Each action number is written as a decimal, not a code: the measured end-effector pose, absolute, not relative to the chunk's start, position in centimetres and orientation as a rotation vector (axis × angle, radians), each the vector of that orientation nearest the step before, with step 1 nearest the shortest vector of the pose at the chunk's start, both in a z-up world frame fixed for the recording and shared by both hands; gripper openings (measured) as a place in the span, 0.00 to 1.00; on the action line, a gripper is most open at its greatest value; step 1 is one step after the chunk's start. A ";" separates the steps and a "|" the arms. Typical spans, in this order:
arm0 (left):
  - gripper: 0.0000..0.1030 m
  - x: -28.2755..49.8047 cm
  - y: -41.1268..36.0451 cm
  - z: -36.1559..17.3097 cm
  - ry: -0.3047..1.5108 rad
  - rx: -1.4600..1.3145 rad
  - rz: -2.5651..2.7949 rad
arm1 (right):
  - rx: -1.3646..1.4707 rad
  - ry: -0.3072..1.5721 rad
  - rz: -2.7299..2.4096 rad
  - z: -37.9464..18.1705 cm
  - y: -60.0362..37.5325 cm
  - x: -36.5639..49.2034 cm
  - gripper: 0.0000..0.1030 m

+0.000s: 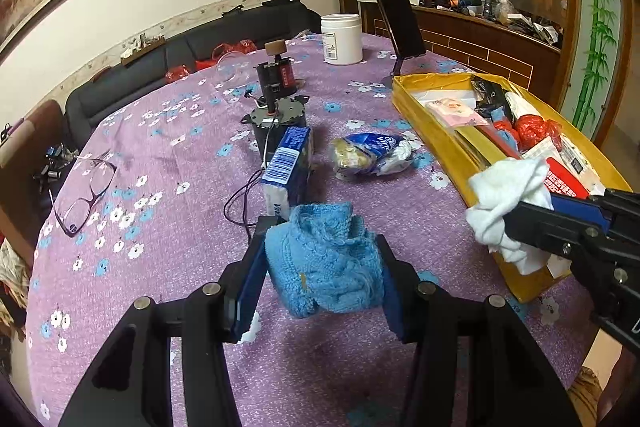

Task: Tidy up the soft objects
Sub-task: 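Carry the white cloth and blue knit cloth over the yellow tray with both grippers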

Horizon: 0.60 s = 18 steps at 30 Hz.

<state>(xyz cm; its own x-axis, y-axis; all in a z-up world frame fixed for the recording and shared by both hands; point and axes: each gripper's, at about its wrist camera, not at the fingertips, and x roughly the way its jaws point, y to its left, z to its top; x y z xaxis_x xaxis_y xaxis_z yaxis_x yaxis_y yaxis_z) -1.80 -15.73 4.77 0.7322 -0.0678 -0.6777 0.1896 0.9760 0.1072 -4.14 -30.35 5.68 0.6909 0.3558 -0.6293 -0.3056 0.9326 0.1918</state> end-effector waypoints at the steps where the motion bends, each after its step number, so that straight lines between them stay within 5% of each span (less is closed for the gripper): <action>1: 0.49 -1.9 -15.8 4.8 0.734 0.178 -0.142 | 0.077 0.717 0.368 5.7 -30.5 -4.1 0.19; 18: 0.49 -2.0 -13.3 5.5 0.739 0.092 -0.171 | 0.097 0.702 0.343 6.2 -31.6 -4.3 0.18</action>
<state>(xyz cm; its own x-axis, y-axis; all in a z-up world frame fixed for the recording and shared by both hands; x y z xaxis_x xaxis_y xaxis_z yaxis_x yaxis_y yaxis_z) -1.96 -13.26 5.51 0.7261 -0.1222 -0.6766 0.1872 0.9820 0.0235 -4.26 -31.56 6.16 0.7101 0.3412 -0.6159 -0.2763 0.9396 0.2020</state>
